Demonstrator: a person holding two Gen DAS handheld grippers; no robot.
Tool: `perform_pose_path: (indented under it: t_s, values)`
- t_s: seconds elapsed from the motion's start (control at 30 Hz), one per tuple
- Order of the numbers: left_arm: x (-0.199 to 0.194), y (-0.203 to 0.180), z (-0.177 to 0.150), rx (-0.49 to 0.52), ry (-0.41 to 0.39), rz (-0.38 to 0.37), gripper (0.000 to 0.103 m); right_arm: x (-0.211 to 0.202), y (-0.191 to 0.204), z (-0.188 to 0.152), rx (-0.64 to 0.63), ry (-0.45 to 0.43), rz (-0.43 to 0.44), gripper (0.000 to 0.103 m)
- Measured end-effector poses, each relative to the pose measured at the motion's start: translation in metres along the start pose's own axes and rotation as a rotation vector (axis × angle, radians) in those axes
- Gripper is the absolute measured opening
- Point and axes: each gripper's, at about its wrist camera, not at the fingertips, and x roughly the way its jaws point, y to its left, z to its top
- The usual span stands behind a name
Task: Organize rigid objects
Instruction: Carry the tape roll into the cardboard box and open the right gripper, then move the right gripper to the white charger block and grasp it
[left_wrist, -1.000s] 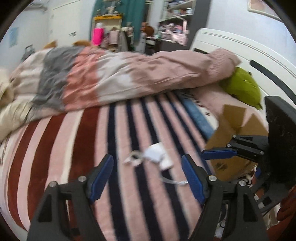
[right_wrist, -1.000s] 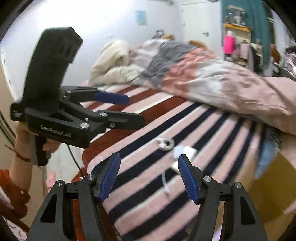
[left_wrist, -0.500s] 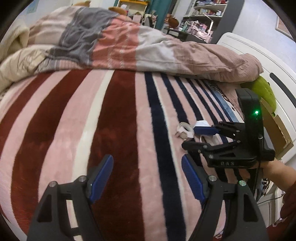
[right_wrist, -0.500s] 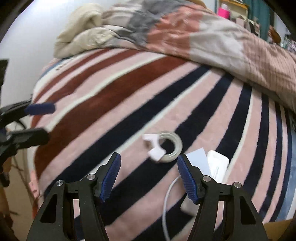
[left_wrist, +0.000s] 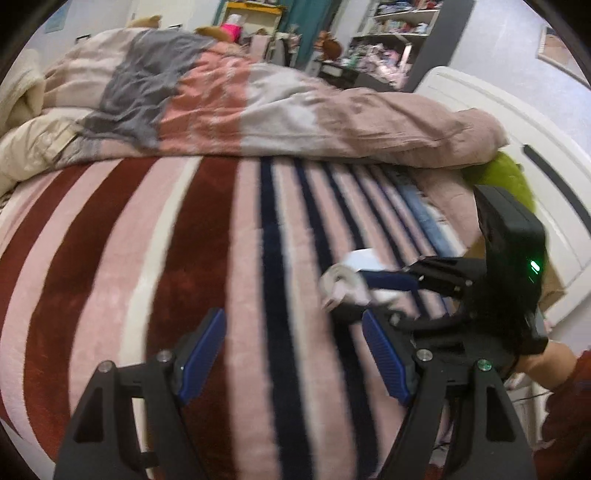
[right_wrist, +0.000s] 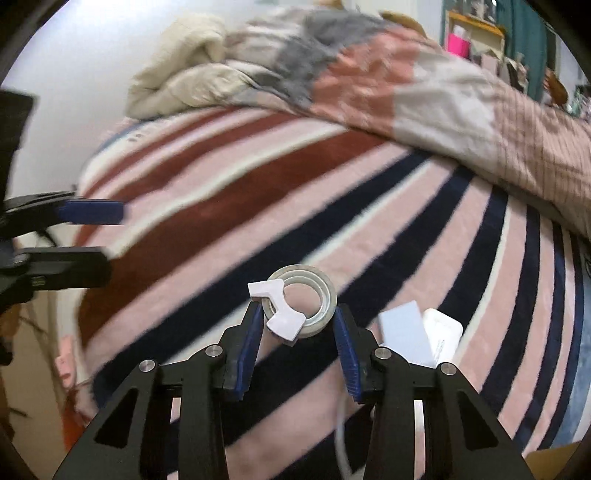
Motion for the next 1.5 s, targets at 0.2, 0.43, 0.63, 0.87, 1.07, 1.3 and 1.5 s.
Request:
perform_pose_path:
  t_s: [0.2, 0.43, 0.63, 0.87, 1.07, 1.3, 1.5]
  values:
    - [-0.023, -0.066, 0.020, 0.057, -0.031, -0.118, 0.073, -0.092, 0.031, -0.004, -0.091, -0.150, 0.060, 0.035]
    - [-0.024, -0.154, 0.040, 0.185, -0.009, -0.214, 0.050, -0.176, 0.014, -0.034, -0.071, -0.278, -0.007, 0.035]
    - [0.002, -0.232, 0.054, 0.331, 0.034, -0.221, 0.032, -0.218, -0.029, -0.065, 0.003, -0.310, -0.109, 0.035]
    - [0.053, -0.303, 0.064, 0.441, 0.128, -0.266, 0.032, -0.248, -0.086, -0.102, 0.143, -0.282, -0.189, 0.035]
    - [0.079, -0.320, 0.064, 0.478, 0.198, -0.258, 0.032, -0.248, -0.116, -0.117, 0.230, -0.195, -0.207, 0.035]
    - [0.060, -0.297, 0.067, 0.446, 0.158, -0.217, 0.069, -0.237, -0.129, -0.118, 0.292, -0.134, -0.202, 0.052]
    - [0.019, -0.252, 0.068, 0.394, 0.061, -0.180, 0.078, -0.241, -0.112, -0.101, 0.252, -0.165, -0.228, 0.080]
